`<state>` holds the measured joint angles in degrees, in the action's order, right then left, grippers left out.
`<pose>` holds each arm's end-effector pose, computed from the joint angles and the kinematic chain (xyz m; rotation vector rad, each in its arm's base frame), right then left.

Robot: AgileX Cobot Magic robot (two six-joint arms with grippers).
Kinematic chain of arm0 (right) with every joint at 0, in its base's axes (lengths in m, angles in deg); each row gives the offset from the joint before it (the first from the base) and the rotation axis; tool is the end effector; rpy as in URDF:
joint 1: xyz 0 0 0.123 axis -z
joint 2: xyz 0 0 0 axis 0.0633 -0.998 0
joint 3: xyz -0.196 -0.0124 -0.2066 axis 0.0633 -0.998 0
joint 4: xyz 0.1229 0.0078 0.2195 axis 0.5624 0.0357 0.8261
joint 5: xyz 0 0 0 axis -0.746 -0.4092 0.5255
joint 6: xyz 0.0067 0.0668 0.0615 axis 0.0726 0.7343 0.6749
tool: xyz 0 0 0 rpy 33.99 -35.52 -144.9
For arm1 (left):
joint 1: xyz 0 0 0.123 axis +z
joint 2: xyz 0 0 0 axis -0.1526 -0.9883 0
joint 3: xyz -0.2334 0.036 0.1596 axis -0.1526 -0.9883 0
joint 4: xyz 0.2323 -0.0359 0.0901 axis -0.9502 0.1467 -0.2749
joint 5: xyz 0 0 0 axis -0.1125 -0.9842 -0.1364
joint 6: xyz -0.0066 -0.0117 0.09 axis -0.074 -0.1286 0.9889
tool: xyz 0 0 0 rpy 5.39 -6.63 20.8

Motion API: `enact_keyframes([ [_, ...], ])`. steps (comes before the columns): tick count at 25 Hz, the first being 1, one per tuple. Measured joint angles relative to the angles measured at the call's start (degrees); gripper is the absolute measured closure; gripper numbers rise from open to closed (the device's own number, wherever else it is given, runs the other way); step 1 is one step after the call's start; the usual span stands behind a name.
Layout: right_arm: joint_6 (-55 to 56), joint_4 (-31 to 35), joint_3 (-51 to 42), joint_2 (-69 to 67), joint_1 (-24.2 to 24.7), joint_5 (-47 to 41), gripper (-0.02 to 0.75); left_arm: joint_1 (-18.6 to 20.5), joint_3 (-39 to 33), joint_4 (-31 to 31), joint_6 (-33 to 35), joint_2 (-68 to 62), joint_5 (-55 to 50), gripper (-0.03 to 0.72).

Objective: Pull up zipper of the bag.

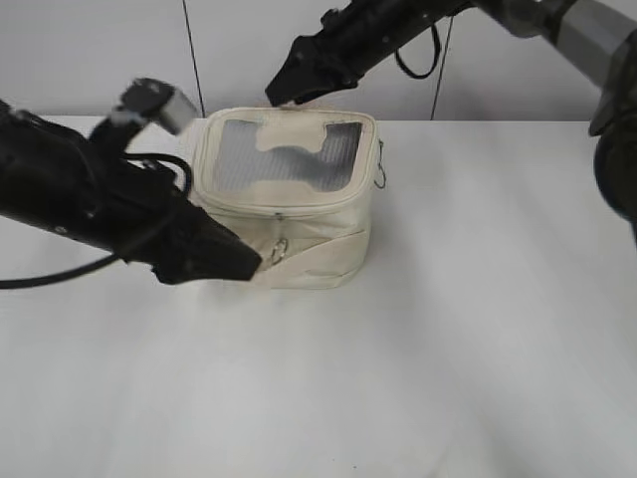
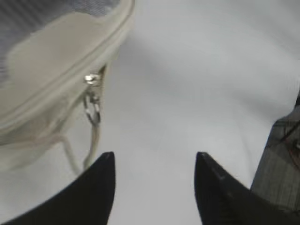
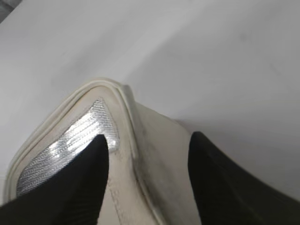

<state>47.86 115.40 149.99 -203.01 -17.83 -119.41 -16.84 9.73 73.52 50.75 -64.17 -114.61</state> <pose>0.4871 0.2575 0.2136 -1.0131 2.2414 0.9913 0.2424 -0.1720 0.2033 1.1433 2.2118 -0.7902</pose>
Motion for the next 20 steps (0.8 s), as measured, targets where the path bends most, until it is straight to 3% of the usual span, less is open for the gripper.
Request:
enact_keyframes([
  [4, 6.21, -0.49, 0.66, 2.43, 4.39, -0.86, 0.349, 9.16, 0.73, 0.20, -3.19, 3.38, -5.13, 0.230],
  [7, 8.71, -1.64, 0.54, 3.31, 7.35, -0.91, 0.398, 14.29, 6.63, 0.20, -3.77, 2.28, -8.81, 0.225],
  [11, 9.00, -1.69, -5.15, 6.64, 10.41, -0.97, 0.416, 15.81, 20.81, 0.24, -4.17, -5.48, -15.60, 0.225],
  [14, 5.61, -1.52, -17.09, 12.91, 12.16, -0.92, 0.425, 15.34, 35.40, 0.40, -5.73, -15.33, -20.63, 0.225],
  [16, 1.91, -0.18, -30.37, 18.88, 13.00, 0.35, 0.435, 14.56, 44.62, -1.02, -7.20, -21.83, -22.70, 0.225],
  [20, -12.11, 8.15, -62.95, 32.53, 13.69, 19.89, 0.451, 11.37, 62.14, -8.22, -10.72, -32.47, -26.95, 0.225],
])
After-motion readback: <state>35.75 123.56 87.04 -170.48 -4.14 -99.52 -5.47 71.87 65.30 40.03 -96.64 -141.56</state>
